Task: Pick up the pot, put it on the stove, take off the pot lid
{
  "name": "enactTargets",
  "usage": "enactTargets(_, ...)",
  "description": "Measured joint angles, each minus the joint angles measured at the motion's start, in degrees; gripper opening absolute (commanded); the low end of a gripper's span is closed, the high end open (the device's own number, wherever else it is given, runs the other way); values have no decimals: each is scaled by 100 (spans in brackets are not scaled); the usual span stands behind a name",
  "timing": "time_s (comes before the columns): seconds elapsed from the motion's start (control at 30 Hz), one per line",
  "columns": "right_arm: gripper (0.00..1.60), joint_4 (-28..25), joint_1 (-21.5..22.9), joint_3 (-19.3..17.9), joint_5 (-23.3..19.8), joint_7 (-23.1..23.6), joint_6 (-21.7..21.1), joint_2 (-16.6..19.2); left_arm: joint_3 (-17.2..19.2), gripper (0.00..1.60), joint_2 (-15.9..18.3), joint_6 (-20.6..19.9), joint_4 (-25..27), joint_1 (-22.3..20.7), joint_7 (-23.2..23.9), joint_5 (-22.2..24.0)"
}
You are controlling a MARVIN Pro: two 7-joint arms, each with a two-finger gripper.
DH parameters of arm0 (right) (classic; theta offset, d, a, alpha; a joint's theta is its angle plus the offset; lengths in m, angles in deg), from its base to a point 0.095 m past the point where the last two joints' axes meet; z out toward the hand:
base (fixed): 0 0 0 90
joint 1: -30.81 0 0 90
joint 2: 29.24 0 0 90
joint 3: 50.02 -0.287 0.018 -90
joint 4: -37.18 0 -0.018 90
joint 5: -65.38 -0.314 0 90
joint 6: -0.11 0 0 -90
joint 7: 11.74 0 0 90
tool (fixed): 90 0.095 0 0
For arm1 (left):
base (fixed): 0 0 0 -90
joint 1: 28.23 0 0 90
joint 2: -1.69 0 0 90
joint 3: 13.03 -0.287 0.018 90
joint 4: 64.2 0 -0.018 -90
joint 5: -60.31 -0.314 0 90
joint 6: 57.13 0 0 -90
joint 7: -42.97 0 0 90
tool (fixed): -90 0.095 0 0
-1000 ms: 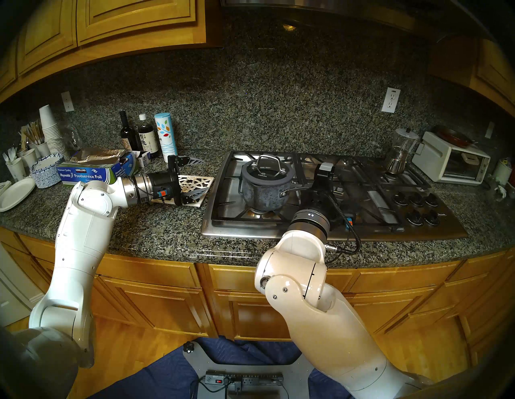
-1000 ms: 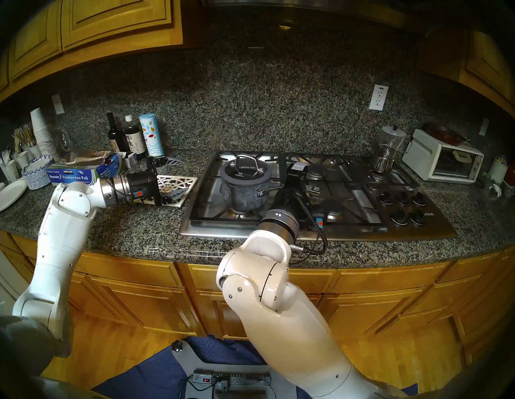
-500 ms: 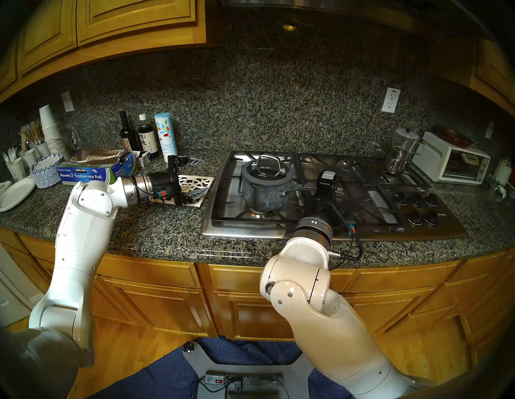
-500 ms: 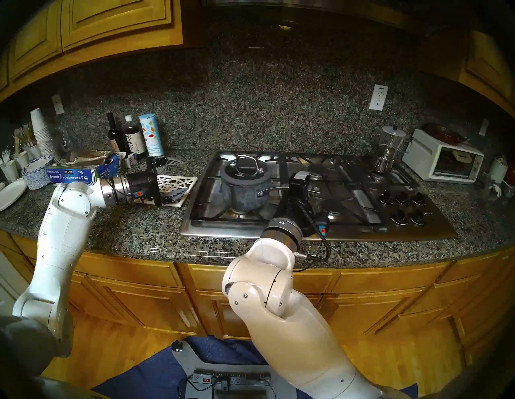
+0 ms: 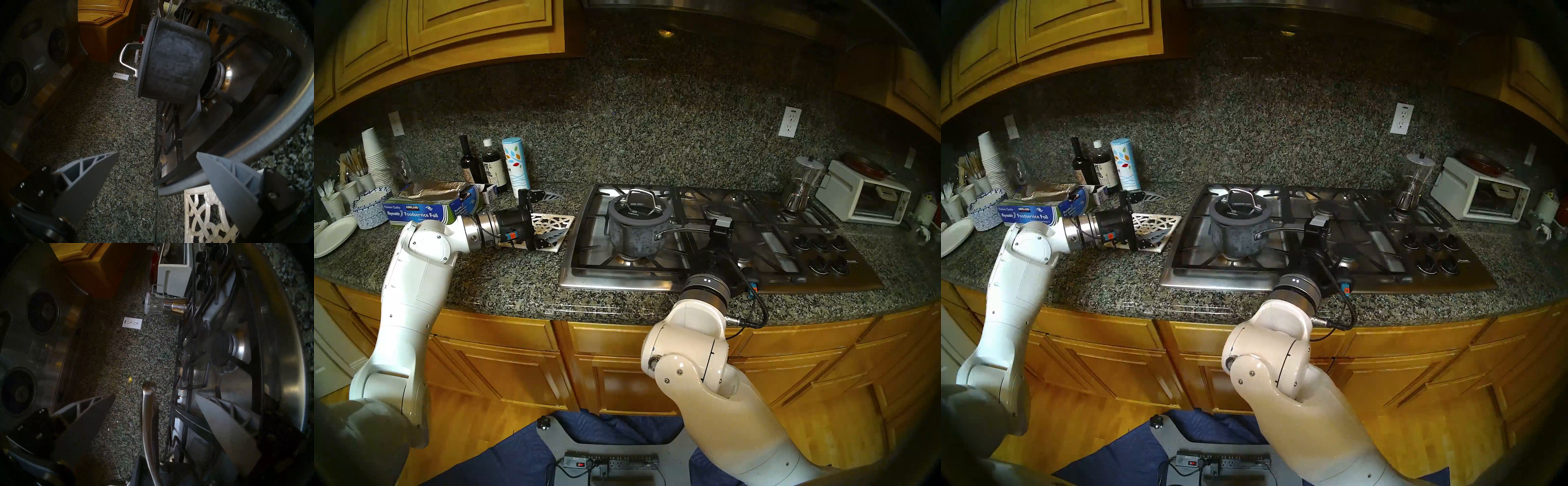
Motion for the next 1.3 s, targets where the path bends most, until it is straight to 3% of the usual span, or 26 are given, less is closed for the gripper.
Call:
enactTargets(0.77,160,-704,-707,-662,516,0,0,45,0,160,-1,0,0,0,0,0)
enactTargets(1.3,160,-867,-758,-784,822,0,0,-78,1,160,-1,0,0,-2,0,1)
